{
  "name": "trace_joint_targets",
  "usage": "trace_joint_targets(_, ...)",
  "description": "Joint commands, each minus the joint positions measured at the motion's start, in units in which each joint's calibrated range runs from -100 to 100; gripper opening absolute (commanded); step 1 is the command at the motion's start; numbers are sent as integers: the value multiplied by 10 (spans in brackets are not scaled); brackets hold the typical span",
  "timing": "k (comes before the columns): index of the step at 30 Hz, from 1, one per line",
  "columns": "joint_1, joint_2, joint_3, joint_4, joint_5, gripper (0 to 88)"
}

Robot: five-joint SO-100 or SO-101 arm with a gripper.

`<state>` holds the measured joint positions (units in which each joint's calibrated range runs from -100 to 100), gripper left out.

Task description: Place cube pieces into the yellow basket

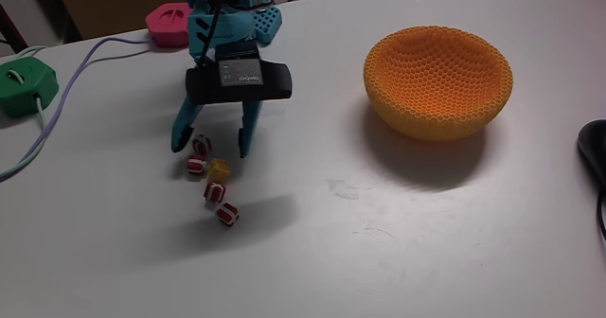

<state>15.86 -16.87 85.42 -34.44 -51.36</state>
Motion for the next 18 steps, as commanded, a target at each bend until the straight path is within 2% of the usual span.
trace_joint_targets(1,7,-4,-14,-6,12,452)
trace_joint_targets(6,26,10,-18,12,17,408)
trace_joint_targets(9,37,36,-46,37,27,322)
trace_joint_targets(16,61,107,-122,55,42,246)
trace_joint_targets(18,67,118,-138,59,47,170)
